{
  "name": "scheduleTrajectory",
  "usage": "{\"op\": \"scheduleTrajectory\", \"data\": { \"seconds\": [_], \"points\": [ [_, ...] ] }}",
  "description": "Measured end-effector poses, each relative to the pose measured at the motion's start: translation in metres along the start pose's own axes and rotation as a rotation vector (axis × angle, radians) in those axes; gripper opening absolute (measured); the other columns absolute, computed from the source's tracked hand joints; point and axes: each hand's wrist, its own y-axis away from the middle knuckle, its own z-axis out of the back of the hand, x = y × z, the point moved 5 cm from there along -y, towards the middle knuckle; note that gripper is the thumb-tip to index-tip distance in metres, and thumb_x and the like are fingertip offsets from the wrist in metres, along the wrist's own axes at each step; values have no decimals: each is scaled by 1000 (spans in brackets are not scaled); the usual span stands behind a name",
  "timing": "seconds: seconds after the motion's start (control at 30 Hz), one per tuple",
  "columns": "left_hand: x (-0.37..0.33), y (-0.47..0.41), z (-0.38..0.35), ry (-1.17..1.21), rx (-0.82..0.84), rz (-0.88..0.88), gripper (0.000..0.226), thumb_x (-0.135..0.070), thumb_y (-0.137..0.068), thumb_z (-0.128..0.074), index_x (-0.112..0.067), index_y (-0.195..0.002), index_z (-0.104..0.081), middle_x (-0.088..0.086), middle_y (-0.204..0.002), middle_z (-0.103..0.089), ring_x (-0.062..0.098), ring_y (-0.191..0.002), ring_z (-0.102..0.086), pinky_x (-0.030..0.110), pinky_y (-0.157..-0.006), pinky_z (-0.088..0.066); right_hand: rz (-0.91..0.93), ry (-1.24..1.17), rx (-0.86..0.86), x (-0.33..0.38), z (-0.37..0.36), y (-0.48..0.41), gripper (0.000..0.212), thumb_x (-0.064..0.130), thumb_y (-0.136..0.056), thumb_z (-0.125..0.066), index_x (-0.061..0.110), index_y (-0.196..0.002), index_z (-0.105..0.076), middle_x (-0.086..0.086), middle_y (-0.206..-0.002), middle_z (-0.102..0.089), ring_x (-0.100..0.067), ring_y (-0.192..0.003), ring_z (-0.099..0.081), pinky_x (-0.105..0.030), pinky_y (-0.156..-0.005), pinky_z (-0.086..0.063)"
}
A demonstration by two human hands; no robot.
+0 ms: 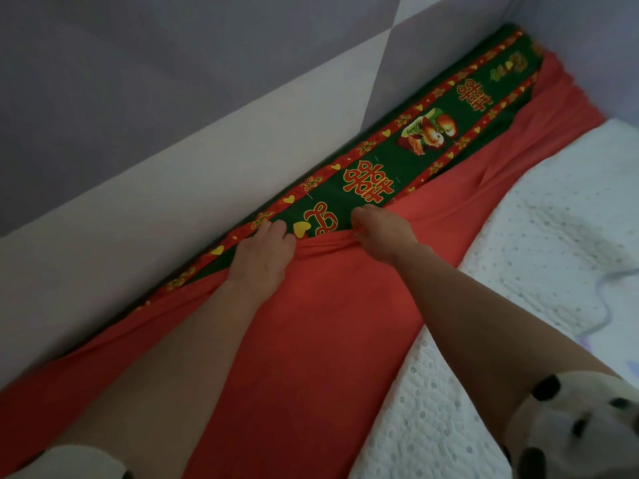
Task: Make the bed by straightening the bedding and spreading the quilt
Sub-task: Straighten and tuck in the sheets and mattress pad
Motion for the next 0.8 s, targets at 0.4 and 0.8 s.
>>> {"op": "scheduleTrajectory", "data": {
  "seconds": [0.4, 0.8],
  "points": [
    [43, -36, 43, 64, -146, 356, 17, -8, -95, -43, -9, -109, -53, 20, -94, -67, 41, -87, -66, 42, -66, -49, 143, -185, -249, 19, 45, -45, 17, 11, -89, -50, 11, -105, -54, -12, -99, -58, -36, -88, -56, -44, -68, -46],
    [43, -32, 13, 3, -206, 310, 38, 1, -47, -87, -10, -67, -57, 10, -46, -56, 28, -33, -55, 25, -29, -36, -120, -144, -438, 21, 68, -99, 17, 17, -97, -45, 2, -92, -52, -21, -85, -61, -37, -76, -57, -35, -57, -35]
  ]
}}
